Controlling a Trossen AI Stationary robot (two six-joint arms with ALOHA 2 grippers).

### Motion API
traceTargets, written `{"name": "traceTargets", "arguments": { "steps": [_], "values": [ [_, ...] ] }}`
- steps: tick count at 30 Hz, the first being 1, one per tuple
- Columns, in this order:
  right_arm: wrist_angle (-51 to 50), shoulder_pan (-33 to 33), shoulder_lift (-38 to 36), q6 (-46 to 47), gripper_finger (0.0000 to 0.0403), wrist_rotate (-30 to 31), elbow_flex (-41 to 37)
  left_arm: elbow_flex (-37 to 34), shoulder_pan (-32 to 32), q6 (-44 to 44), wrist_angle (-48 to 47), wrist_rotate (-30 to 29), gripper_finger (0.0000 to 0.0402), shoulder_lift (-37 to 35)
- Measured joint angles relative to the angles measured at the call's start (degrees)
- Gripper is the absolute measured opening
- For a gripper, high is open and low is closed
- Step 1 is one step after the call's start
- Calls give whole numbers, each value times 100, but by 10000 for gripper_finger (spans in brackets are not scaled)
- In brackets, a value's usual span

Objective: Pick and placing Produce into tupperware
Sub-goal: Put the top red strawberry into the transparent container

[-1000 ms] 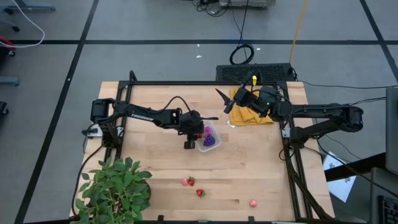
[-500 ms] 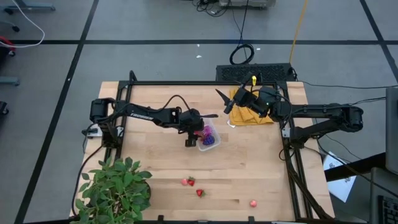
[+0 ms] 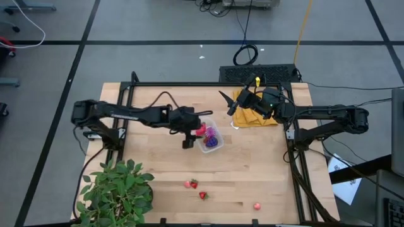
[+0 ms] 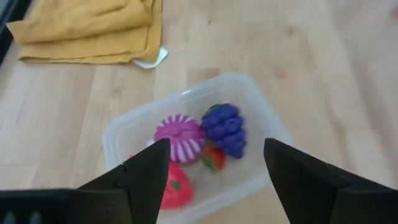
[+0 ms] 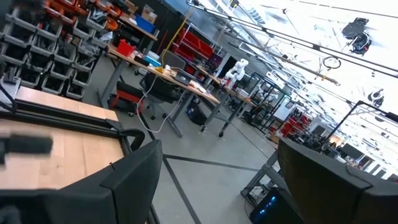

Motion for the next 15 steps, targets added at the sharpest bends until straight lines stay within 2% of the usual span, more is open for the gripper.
{"name": "traceTargets", "arguments": {
  "steps": [4, 10, 15],
  "values": [
    [-34, 0, 0, -4, 307, 0, 0, 0, -276, -214, -179, -2, 260, -453],
    [-29, 0, 0, -153, 307, 0, 0, 0, -592, -80, -249, -51, 266, -785],
    [175, 0, 0, -252, 307, -2, 0, 0, -520, 157, -213, -749, 257, -1172]
  ]
}}
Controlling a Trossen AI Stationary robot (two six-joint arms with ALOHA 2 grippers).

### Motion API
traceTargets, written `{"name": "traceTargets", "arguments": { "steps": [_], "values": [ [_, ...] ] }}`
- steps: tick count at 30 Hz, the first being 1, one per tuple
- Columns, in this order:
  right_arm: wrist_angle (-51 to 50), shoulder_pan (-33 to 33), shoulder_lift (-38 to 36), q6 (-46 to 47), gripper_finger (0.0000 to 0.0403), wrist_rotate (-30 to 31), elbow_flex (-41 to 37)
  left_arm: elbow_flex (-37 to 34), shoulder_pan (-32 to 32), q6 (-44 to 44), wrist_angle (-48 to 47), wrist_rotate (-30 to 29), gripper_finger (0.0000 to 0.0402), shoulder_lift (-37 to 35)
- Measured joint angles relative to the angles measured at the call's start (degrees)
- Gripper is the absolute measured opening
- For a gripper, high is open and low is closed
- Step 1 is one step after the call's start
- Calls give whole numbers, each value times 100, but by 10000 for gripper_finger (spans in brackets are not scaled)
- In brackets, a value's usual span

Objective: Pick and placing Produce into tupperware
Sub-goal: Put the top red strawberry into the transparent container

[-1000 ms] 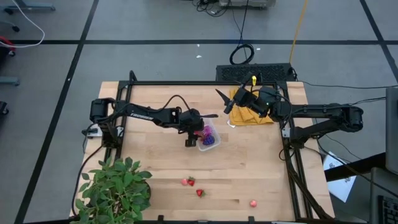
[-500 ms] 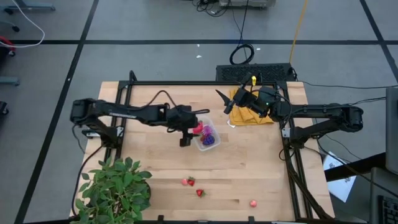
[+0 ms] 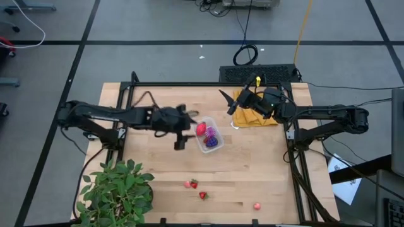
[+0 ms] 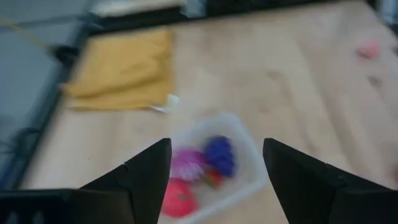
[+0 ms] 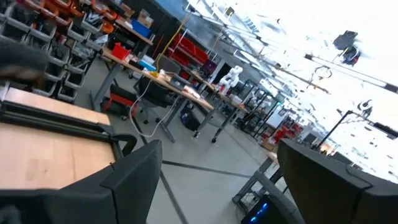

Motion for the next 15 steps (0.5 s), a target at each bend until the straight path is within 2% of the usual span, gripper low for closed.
{"name": "traceTargets", "arguments": {
  "steps": [3, 8, 15],
  "values": [
    [138, 0, 0, -138, 307, 0, 0, 2, 217, 231, 88, -341, 249, -390],
    [310, 0, 0, -287, 307, 2, 0, 4, 726, 216, 194, -389, 237, -1084],
    [260, 0, 0, -288, 307, 3, 0, 4, 1044, -219, 320, 558, 221, -1570]
  ]
}}
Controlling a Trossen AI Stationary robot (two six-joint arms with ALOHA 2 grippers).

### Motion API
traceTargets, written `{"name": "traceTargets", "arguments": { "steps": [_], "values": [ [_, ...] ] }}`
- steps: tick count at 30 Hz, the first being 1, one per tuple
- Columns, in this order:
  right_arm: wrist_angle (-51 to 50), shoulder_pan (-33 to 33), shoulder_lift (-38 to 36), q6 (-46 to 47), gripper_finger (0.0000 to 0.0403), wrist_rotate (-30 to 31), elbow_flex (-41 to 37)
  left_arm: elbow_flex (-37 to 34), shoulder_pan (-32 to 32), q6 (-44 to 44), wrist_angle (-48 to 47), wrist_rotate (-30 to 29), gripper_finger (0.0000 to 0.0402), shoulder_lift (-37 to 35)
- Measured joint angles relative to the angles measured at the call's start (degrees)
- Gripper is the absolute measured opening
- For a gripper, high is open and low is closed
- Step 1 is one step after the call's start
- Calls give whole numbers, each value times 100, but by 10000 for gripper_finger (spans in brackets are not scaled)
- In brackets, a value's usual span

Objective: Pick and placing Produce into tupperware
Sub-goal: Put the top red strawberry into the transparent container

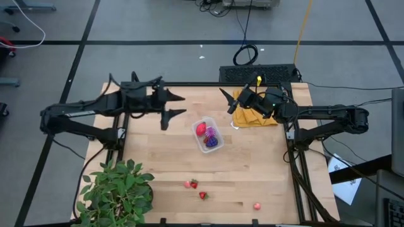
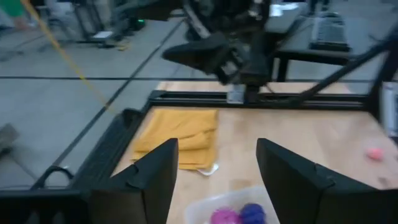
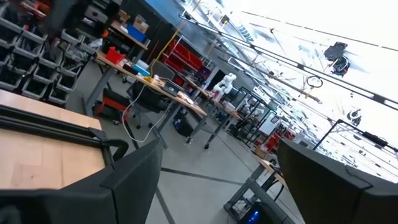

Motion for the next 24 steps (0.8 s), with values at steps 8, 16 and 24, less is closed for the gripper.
{"name": "traceTargets", "arguments": {
  "steps": [8, 16, 24],
  "values": [
    [29, 0, 0, -31, 307, 1, 0, -4, -42, -7, -9, 191, 202, -446],
    [-493, 391, 0, 1521, 307, -673, 0, -4, -44, -121, -2, 196, 191, -1078],
    [-951, 1803, 0, 1615, 307, -1669, 0, -4, -46, -380, -435, 206, 195, -1206]
  ]
}}
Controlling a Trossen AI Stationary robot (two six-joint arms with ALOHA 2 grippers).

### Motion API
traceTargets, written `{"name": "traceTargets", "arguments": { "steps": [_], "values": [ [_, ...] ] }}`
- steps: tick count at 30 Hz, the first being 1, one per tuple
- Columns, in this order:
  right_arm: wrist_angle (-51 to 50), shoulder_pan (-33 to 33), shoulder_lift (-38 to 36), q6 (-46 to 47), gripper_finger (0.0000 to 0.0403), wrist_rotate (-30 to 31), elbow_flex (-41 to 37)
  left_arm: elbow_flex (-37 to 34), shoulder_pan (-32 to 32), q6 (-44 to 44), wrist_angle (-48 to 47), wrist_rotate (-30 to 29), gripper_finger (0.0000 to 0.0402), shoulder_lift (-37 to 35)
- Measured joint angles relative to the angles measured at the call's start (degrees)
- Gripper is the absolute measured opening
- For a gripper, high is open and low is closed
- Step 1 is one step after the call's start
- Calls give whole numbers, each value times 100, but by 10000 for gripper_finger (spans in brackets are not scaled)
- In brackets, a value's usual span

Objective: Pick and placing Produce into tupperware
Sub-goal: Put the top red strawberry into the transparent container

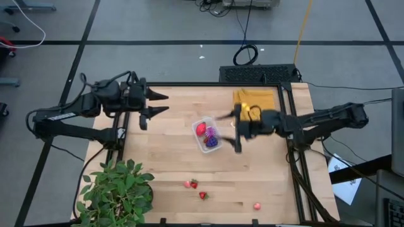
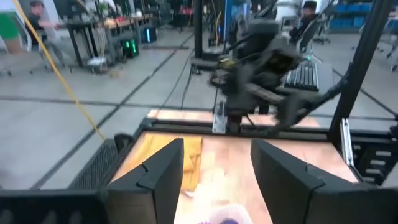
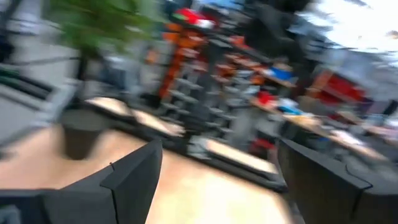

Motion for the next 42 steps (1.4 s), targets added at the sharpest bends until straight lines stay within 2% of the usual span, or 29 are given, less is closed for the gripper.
{"name": "traceTargets", "arguments": {
  "steps": [8, 13, 23, 29, 34, 42],
  "values": [
    [-464, 1427, 311, 1520, 306, -24, 0, 0, -71, 33, -266, 2, 201, 93],
    [-177, 1864, 914, 2224, 306, -238, 4, 0, -94, 125, -259, 2, 196, 91],
    [617, 1689, 2199, 2994, 306, -1038, 115, 0, -107, -116, -257, 2, 202, 91],
    [568, 1579, 2947, 3152, 306, -1072, 479, 0, -114, -125, -276, 2, 194, 91],
    [554, 1477, 3475, 3252, 306, -1363, 787, 0, -114, -107, -279, 2, 198, 91],
    [570, 1302, 3877, 3455, 306, -1364, 857, 0, -111, -92, -301, 2, 200, 85]
  ]
}}
